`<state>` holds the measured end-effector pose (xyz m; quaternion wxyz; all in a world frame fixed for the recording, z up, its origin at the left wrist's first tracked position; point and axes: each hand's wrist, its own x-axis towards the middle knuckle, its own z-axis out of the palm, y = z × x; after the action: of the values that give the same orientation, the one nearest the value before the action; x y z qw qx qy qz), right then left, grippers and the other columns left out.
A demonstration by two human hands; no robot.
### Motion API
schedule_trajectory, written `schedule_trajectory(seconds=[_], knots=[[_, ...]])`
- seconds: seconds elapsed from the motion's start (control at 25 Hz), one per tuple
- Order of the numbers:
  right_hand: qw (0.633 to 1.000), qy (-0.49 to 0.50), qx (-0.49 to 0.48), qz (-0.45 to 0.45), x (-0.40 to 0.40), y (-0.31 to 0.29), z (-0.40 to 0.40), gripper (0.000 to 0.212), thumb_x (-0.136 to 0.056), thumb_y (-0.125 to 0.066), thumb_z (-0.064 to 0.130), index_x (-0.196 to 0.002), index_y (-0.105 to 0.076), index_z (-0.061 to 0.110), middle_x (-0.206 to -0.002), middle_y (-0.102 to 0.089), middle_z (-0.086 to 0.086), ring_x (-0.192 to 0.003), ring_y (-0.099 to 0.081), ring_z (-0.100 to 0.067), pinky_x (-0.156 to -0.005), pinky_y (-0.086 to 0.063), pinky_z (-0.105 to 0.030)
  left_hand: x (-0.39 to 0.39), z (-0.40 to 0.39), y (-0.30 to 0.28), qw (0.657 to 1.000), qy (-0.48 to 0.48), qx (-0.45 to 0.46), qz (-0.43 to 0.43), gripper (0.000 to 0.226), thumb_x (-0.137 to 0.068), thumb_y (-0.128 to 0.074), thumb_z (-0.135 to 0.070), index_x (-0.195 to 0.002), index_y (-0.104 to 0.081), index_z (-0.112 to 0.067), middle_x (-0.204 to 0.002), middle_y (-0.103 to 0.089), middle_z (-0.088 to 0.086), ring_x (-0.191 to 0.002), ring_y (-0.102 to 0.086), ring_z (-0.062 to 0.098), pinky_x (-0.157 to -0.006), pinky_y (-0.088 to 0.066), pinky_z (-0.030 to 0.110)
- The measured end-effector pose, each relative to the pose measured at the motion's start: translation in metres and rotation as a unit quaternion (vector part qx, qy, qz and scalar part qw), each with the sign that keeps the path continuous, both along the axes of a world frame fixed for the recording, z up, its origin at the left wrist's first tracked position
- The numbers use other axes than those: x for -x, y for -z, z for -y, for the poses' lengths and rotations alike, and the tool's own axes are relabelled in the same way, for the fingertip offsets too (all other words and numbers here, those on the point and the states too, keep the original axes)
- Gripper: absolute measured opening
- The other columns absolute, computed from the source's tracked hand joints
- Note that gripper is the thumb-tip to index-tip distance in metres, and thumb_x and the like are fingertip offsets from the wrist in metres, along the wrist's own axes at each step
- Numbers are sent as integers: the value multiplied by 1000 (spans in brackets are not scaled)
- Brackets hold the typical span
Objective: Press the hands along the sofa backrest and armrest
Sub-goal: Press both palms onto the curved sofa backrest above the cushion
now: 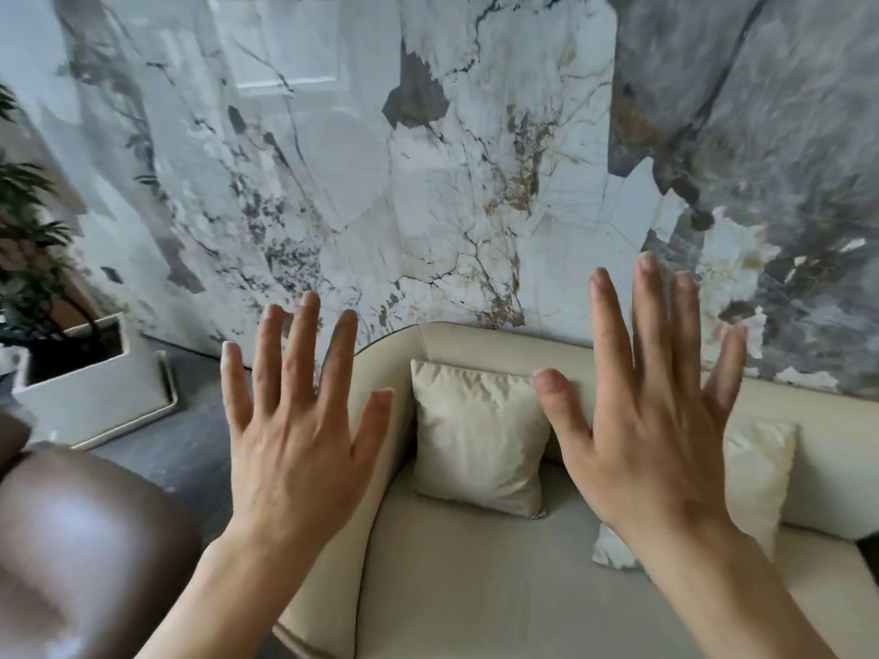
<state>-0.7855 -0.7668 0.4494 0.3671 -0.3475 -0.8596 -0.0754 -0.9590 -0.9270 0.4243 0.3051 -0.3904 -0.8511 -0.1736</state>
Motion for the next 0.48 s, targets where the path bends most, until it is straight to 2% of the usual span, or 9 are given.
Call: schedule_trajectory(seconds=[0.24, 0.48], knots=[[996, 80, -13, 38, 36, 2, 23, 72, -96, -23, 62, -156, -14, 23, -164, -10, -8, -151, -7, -27, -117, -1, -58, 61, -4, 10, 998, 56, -4, 20, 66, -94, -38, -49, -152, -35, -17, -163, -22, 12, -152, -11, 33, -122, -2, 53], [996, 87, -1, -4, 63, 12, 1, 72, -95, -26, 61, -156, -15, 23, -164, -12, -9, -151, -9, -28, -117, 0, -58, 83, -30, 9, 997, 70, 16, -7, 66, -95, -37, -50, -152, -36, -16, -162, -25, 13, -151, -15, 35, -121, -9, 58]])
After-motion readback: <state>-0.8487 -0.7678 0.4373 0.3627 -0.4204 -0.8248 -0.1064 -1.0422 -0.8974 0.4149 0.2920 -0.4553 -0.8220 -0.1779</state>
